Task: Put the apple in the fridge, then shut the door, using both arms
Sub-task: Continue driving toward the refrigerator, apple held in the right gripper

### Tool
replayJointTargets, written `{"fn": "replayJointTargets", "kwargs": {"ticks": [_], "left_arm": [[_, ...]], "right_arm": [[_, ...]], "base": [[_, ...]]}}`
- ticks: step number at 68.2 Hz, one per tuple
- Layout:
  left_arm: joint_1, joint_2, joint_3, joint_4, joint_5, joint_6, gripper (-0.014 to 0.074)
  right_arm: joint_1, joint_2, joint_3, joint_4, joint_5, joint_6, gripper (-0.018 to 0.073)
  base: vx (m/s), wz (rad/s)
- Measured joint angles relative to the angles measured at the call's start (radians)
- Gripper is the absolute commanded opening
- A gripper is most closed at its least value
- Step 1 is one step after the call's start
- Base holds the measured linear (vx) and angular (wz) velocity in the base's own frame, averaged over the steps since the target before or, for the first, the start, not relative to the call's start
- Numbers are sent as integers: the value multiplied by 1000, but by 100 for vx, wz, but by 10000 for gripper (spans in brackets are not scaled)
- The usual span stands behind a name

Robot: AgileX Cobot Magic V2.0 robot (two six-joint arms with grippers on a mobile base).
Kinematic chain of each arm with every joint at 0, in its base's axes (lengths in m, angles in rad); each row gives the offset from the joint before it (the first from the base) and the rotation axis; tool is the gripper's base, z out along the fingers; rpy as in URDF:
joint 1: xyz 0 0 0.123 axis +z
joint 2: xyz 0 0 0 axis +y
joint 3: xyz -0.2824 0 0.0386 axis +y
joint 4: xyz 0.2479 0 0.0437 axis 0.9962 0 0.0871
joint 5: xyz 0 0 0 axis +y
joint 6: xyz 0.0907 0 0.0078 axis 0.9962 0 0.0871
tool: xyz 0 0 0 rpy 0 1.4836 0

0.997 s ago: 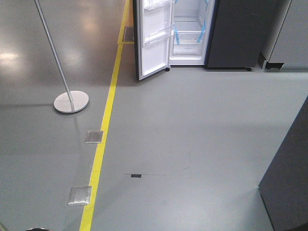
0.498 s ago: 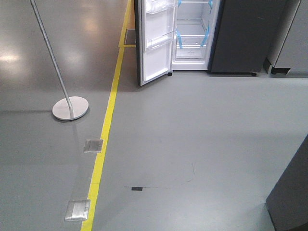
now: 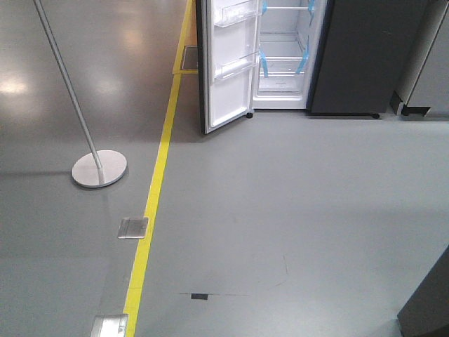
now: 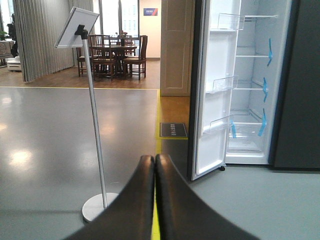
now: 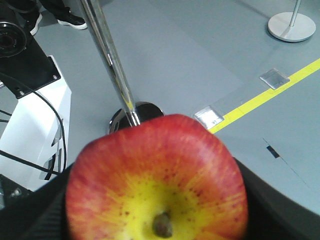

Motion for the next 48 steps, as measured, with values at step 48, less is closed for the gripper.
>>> {"fn": "replayJointTargets", "kwargs": {"ticks": [48], "left_arm": [[0,0,0,0,0,0,-6]], "right_arm": [[0,0,0,0,0,0,134]], "base": [[16,-2]]}}
